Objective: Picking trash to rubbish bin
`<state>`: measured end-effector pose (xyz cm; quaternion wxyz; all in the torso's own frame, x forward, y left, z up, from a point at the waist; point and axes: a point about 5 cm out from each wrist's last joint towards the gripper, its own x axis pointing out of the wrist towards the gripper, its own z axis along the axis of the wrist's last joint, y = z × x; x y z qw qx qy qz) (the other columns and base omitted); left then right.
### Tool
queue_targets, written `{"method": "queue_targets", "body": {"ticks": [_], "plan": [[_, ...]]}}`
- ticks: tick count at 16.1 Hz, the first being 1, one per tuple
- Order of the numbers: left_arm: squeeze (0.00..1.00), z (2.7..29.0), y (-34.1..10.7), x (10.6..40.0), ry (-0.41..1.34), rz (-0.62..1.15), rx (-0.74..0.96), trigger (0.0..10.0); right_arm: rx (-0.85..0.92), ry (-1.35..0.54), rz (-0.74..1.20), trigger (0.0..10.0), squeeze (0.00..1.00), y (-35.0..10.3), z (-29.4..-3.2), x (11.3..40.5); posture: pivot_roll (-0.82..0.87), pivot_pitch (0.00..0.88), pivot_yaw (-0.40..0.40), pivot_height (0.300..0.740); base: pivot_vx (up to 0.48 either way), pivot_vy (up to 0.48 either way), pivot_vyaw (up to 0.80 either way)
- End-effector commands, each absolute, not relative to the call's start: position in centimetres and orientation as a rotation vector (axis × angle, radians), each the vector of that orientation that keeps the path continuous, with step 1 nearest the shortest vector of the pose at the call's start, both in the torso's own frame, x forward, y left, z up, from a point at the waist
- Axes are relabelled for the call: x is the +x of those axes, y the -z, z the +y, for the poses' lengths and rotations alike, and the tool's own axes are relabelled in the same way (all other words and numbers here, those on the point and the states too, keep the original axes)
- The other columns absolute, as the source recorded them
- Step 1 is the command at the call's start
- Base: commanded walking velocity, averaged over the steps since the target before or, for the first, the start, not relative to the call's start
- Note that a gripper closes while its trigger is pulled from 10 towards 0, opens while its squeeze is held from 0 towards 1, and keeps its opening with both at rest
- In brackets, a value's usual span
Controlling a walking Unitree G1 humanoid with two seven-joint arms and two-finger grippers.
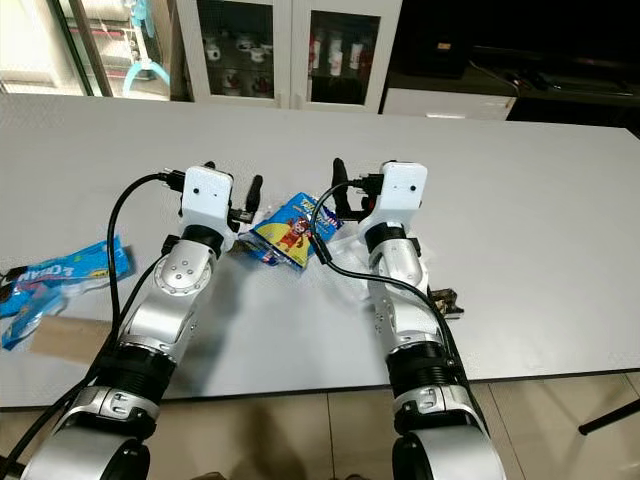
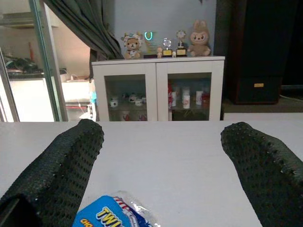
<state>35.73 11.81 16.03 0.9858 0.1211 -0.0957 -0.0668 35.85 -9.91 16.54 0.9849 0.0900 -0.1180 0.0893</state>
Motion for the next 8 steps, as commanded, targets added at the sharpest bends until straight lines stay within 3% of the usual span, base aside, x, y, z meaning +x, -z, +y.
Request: {"method": "queue_targets", "body": {"ticks": [1, 8], "plan": [[1.0, 11.07, -16.27, 35.79, 0.171, -0.202, 0.244, 10.0, 0.179, -0.172, -0.24, 10.0, 0.0, -16.75, -10.37, 35.93, -0.03, 0.043, -0.092, 0.74, 0.0, 0.0, 0.0], [1.0, 11.45, -16.22, 35.71, 0.295, -0.198, 0.263, 10.0, 0.177, -0.233, -0.147, 10.0, 0.0, -16.18, -10.96, 36.06, -0.03, 0.048, -0.091, 0.74, 0.0, 0.0, 0.0]]}}
